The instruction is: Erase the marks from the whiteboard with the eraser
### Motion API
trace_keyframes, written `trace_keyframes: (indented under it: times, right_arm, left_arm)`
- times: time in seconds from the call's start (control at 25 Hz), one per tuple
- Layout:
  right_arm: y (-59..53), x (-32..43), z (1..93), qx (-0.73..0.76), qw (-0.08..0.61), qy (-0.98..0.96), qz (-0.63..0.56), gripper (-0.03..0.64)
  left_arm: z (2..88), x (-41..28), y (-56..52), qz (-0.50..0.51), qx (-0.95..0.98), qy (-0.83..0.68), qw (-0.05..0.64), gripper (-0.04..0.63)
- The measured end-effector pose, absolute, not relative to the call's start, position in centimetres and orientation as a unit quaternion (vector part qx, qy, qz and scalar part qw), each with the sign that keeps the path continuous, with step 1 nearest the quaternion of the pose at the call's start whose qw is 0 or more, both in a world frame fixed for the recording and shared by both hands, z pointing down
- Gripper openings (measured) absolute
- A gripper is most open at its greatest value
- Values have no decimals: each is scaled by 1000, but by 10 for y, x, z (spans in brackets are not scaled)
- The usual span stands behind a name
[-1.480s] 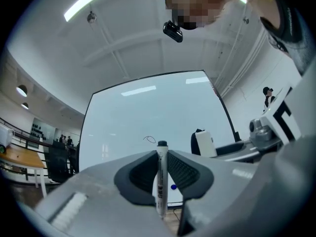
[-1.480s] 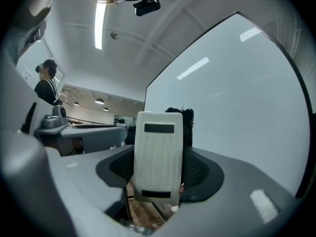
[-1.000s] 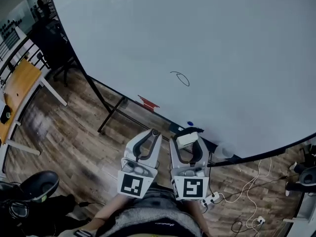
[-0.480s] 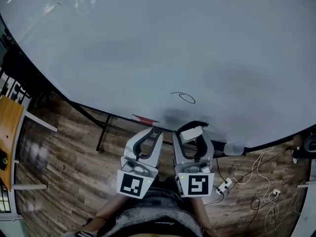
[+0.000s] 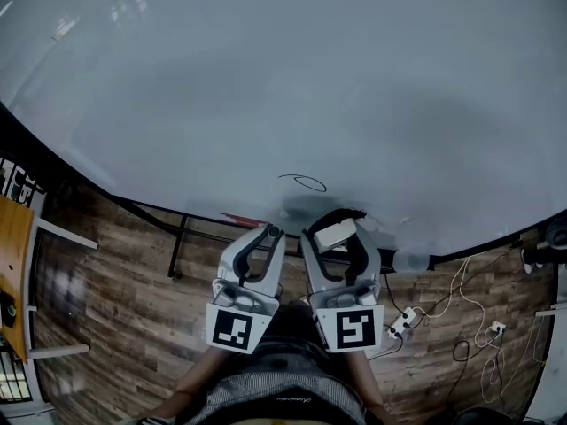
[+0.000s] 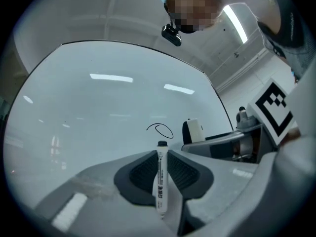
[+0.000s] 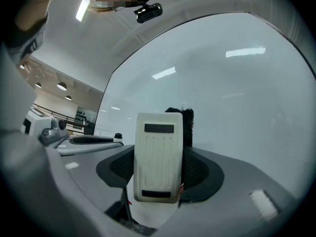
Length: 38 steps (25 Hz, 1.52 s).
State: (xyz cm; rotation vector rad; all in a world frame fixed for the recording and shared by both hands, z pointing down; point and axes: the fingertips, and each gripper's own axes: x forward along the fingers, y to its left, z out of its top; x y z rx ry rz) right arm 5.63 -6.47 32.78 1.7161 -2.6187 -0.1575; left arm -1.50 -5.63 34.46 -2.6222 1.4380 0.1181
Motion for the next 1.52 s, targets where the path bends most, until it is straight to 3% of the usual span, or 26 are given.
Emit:
trace_keyframes:
  times: [0.6, 1.04, 1.52]
  right_arm:
    - [-79, 62, 314, 494, 4, -868, -62, 261]
    - [-85, 36, 301, 495, -2, -866, -73, 259]
    - [-95, -41, 299, 446, -11, -893, -67, 259]
  left_arm:
    - [344, -19, -59, 37, -832, 550, 64, 71]
    - [340, -32, -82, 31, -853, 517, 73, 71]
    - [337, -90, -81, 40, -836, 543, 69, 71]
